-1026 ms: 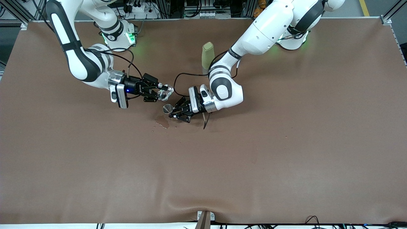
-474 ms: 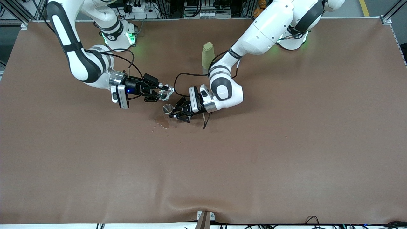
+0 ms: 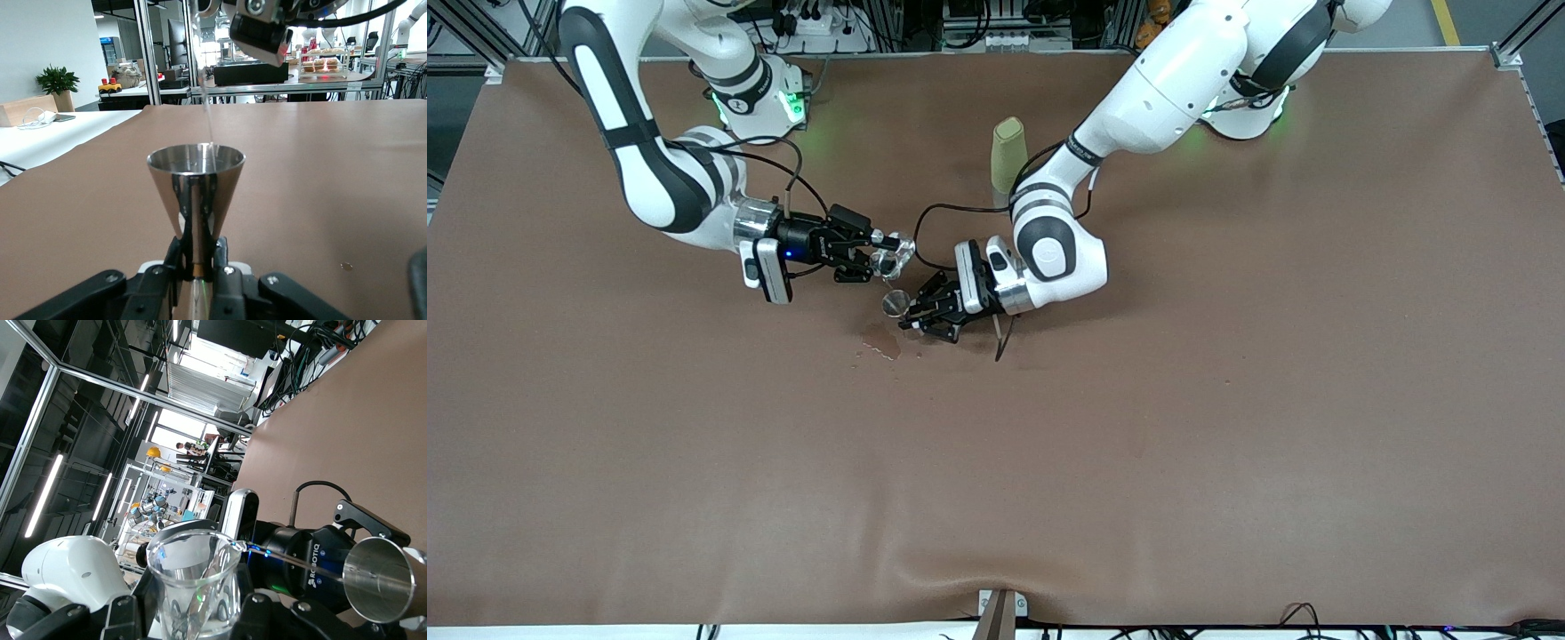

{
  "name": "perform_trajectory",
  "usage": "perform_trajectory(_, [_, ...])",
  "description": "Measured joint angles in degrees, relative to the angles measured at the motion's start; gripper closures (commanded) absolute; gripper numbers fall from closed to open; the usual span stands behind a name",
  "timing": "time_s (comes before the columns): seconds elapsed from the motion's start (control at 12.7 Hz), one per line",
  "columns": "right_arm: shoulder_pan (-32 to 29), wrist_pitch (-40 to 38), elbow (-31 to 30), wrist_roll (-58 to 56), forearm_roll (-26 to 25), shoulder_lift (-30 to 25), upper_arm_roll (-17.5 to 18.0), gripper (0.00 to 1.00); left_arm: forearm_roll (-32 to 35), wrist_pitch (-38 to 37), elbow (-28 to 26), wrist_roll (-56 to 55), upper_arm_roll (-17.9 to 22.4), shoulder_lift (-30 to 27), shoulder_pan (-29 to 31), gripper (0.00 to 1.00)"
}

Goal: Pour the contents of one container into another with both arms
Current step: 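Tilt the beaker with the right gripper, pouring liquid into the jigger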

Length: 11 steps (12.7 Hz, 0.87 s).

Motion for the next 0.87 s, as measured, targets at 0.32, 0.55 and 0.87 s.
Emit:
perform_trajectory(0.32, [-0.31,0.0,0.0,0.31,0.0,0.07,-0.09,0.87,0.0,0.0,0.0,0.0,0.0,0.0,0.0,1.0])
perform_trajectory(0.55, [-0.5,0.0,0.0,0.39,0.0,0.43,-0.12,0.87,0.0,0.0,0.0,0.0,0.0,0.0,0.0,1.0])
perform_trajectory(0.87, [-0.52,-1.14,0.0,1.54,0.0,1.27,-0.12,0.87,0.0,0.0,0.0,0.0,0.0,0.0,-0.01,1.0])
